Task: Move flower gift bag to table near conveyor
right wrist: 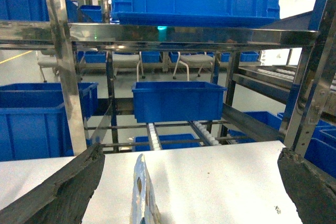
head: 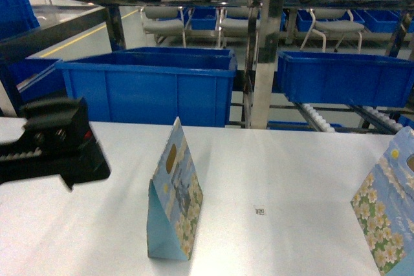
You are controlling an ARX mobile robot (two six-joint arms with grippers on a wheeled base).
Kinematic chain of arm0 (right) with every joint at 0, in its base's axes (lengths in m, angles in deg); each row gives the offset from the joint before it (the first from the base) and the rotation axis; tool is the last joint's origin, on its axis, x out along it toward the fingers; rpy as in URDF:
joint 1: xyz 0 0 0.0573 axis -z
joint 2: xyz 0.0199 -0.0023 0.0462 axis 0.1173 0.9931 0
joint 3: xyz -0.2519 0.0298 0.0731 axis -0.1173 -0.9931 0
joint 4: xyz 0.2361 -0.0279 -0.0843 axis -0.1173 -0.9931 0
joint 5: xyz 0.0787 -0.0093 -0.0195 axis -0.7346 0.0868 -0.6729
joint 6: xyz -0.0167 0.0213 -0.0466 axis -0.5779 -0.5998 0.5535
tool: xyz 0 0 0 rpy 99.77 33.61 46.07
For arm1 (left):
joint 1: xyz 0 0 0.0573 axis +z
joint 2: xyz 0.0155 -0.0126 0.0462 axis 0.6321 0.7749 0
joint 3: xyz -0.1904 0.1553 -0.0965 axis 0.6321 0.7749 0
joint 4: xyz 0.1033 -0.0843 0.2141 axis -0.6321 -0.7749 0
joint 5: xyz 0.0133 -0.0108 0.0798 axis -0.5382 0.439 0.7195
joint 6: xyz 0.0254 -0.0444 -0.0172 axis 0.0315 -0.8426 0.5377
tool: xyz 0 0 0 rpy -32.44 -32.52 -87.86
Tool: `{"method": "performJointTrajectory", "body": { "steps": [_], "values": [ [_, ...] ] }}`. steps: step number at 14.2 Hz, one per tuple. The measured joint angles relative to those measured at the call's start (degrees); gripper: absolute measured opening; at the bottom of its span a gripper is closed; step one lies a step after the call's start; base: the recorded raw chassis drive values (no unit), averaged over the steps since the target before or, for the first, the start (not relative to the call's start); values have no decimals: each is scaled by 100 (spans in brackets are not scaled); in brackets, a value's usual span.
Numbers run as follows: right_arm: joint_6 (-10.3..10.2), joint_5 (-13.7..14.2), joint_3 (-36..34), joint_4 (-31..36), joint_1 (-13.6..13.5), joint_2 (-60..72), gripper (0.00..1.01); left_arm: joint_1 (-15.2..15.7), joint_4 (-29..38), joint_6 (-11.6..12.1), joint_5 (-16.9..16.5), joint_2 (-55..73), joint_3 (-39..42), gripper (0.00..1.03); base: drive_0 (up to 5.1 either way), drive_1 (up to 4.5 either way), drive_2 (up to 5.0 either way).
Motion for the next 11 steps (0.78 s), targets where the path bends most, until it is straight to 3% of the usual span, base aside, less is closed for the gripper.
{"method": "performJointTrajectory", "body": {
  "steps": [2, 3, 5, 7, 8, 9, 10, 11],
  "values": [
    [0, 0, -2, 0, 0, 0, 98, 240, -444, 9, -387, -538, 461, 98, 0, 0, 0],
    [0, 0, 0, -2, 0, 0, 98, 387, -981, 26, -621, -1379, 787, 98, 0, 0, 0],
    [0, -2, 0, -2, 0, 0, 98, 680, -2903, 140, -894, -3410, 1113, 98, 0, 0, 0],
    [0, 0, 0, -2, 0, 0, 98, 955, -4854, 181, -909, -5523, 1099, 98, 0, 0, 0],
    [0, -2, 0, 4, 0, 0, 98, 997, -5499, 181, -868, -6387, 1097, 98, 0, 0, 0],
    [-63, -92, 15, -129, 17, -11, 97, 990, -5696, 184, -883, -6686, 1095, 98, 0, 0, 0],
    [-201, -1246, 136, -1119, 540, -348, 84, 1078, -5484, 332, -1189, -6693, 1104, 93, 0, 0, 0],
    [-343, -2527, 85, -1561, 1377, -728, 58, 1631, -5495, 767, -2131, -7230, 1106, 68, 0, 0, 0]
  ]
}}
